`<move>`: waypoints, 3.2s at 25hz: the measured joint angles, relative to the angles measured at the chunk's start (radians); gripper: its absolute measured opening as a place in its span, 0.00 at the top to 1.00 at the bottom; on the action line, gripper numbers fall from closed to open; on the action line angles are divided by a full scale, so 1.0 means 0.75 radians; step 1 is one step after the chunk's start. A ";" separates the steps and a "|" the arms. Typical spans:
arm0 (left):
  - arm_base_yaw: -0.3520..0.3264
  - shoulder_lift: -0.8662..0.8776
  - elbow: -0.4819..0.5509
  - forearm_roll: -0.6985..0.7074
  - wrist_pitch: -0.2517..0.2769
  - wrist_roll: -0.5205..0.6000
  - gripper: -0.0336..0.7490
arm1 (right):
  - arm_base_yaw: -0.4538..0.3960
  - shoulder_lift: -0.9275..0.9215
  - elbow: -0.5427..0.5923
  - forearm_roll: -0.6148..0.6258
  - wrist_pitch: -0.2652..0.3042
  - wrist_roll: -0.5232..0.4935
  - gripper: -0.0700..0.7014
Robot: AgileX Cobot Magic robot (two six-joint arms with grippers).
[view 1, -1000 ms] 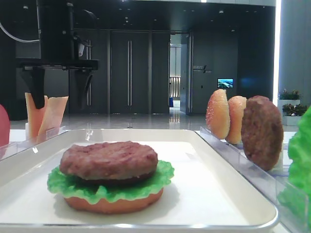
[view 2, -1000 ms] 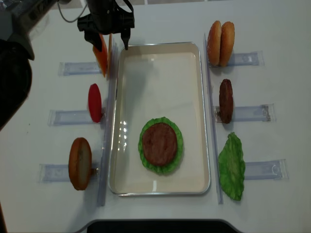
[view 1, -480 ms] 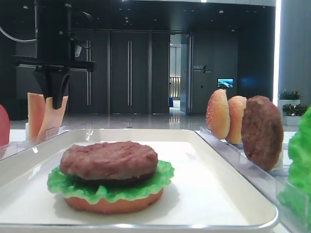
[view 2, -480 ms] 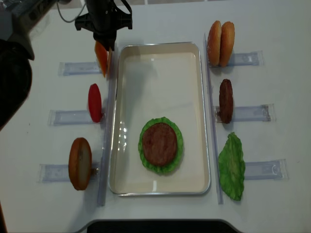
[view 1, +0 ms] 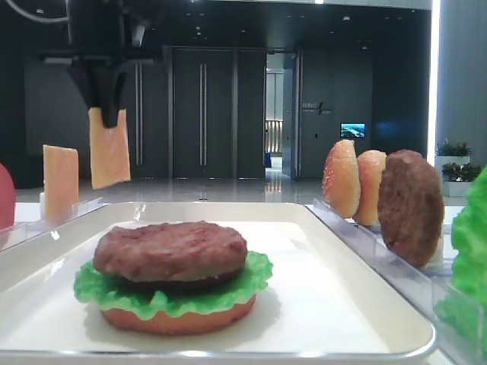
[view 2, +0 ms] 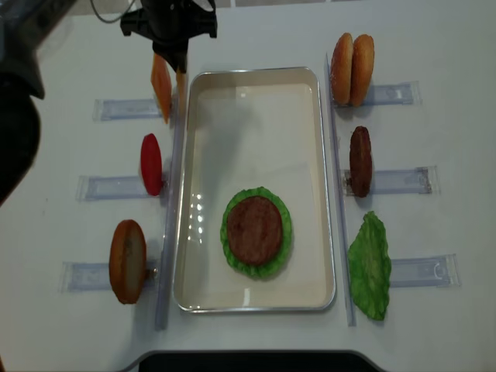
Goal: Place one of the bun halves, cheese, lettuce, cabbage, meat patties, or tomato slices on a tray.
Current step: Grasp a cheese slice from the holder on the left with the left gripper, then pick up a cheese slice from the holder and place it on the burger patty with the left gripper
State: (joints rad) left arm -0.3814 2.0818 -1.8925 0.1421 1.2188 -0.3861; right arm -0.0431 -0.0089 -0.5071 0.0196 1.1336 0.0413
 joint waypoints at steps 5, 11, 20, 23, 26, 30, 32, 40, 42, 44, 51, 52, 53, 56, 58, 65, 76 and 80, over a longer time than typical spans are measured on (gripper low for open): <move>-0.073 -0.195 0.097 -0.046 0.001 0.007 0.91 | 0.000 0.000 0.000 0.000 0.000 0.000 0.18; -0.100 -0.538 0.584 -0.189 -0.150 0.013 0.91 | 0.000 0.000 0.000 0.000 0.000 0.000 0.18; -0.100 -1.022 1.146 -0.666 -0.529 0.287 0.91 | 0.000 0.000 0.000 0.000 0.000 0.000 0.18; -0.100 -1.087 1.301 -0.861 -0.629 0.472 0.92 | 0.000 0.000 0.000 0.000 0.000 0.000 0.18; -0.100 -1.113 1.431 -1.063 -0.706 0.680 0.92 | 0.000 0.000 0.000 0.000 0.000 0.000 0.18; -0.100 -1.105 1.558 -1.355 -0.786 0.991 0.92 | 0.000 0.000 0.000 0.000 0.000 0.000 0.18; -0.100 -1.080 1.597 -1.497 -0.800 1.137 0.92 | 0.000 0.000 0.000 0.000 0.000 0.000 0.18; -0.041 -0.919 1.644 -1.914 -0.734 1.534 0.92 | 0.000 0.000 0.000 0.000 0.000 0.000 0.18; -0.010 -0.875 1.644 -1.934 -0.699 1.560 0.92 | 0.000 0.000 0.000 0.000 0.000 0.000 0.18; 0.019 -0.840 1.644 -1.943 -0.672 1.571 0.92 | 0.000 0.000 0.000 0.000 0.000 0.000 0.18; 0.030 -0.777 1.644 -1.950 -0.601 1.635 0.92 | 0.000 0.000 0.000 0.000 0.000 0.000 0.18; 0.030 -0.776 1.644 -1.953 -0.600 1.635 0.92 | 0.000 0.000 0.000 0.000 0.000 0.000 0.18; 0.030 -0.776 1.644 -1.958 -0.600 1.636 0.92 | 0.000 0.000 0.000 0.000 0.000 0.000 0.18; 0.030 -0.776 1.645 -1.981 -0.600 1.637 0.92 | 0.000 0.000 0.000 0.000 0.000 0.000 0.18; 0.030 -0.776 1.649 -1.991 -0.600 1.638 0.92 | 0.000 0.000 0.000 0.000 0.000 0.000 0.18; 0.030 -0.745 1.660 -2.010 -0.565 1.638 0.92 | 0.000 0.000 0.000 0.000 0.000 0.000 0.18; 0.030 -0.662 1.660 -2.020 -0.558 1.667 0.92 | 0.000 0.000 0.000 0.000 0.000 0.000 0.18; 0.030 -0.654 1.660 -2.015 -0.561 1.670 0.92 | 0.000 0.000 0.000 0.000 0.000 0.000 0.18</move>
State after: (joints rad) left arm -0.3589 1.5913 -0.6472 -1.3689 0.7981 0.8663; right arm -0.0431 -0.0089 -0.5071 0.0196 1.1336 0.0413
